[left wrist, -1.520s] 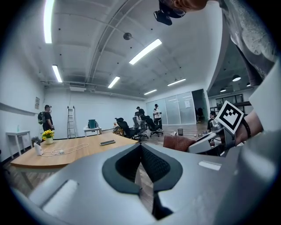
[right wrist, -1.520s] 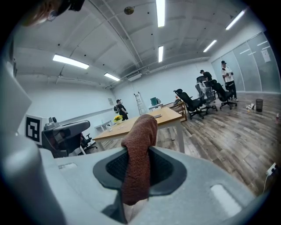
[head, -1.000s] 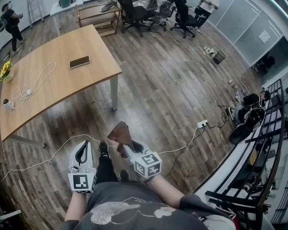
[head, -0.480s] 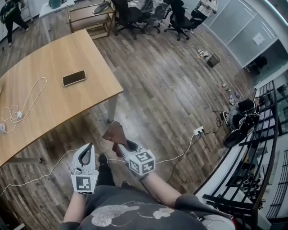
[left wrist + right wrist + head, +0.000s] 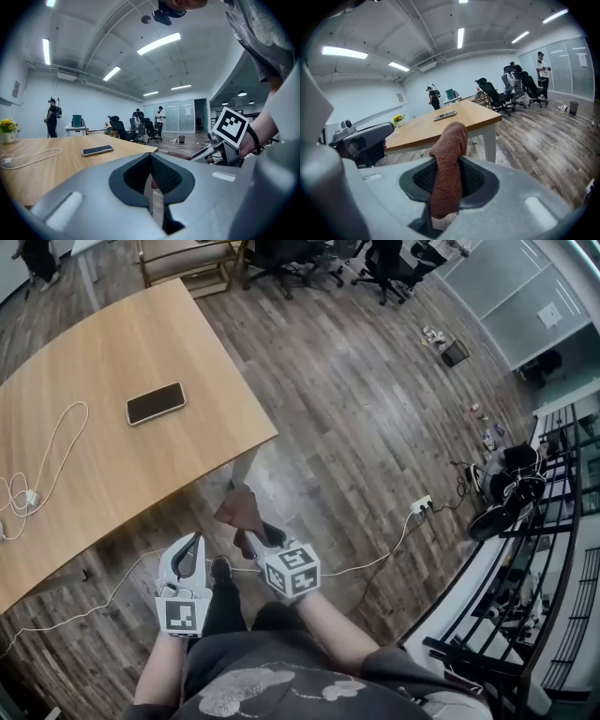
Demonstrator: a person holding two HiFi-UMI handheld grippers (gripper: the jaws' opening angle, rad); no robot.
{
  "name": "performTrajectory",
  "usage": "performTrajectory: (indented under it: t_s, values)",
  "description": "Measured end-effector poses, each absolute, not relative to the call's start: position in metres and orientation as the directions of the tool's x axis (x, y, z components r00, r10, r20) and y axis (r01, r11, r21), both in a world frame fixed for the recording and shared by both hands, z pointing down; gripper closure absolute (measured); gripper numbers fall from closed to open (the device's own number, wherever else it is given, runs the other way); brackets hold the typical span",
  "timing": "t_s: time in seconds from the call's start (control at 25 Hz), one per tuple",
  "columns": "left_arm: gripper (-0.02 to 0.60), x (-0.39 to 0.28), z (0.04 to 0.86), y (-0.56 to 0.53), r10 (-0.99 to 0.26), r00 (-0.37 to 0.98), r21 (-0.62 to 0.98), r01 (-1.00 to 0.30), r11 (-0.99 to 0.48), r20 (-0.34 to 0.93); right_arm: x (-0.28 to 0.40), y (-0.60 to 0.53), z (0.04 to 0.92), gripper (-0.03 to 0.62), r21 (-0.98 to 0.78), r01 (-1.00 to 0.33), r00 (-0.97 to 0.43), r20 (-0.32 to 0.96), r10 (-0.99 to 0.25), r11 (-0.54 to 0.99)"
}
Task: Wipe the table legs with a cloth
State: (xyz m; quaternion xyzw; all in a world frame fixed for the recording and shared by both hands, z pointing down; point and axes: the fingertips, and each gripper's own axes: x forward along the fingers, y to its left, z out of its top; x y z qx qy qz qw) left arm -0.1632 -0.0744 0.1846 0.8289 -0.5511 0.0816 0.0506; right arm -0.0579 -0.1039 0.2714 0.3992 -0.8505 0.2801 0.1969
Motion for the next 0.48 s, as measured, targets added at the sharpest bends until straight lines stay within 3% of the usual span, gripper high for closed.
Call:
performTrajectory:
  t_s: [0.28, 0.48]
  values:
    - [0.562, -0.161, 0.230, -0.091, -0.927, 0.328, 0.039, -0.944, -0.327, 0.182, -0.054, -0.124, 0.331, 0.503, -0.310, -0.762, -0.631, 0.551, -0.545, 0.568]
    - [0.563, -0.158, 0.302, -0.104, -0.927, 0.321, -0.018, -0.943, -0.331, 0.194, -0.045, -0.158, 0.387, 0.503, -0.187, -0.766, -0.587, 0.593, -0.551, 0.614]
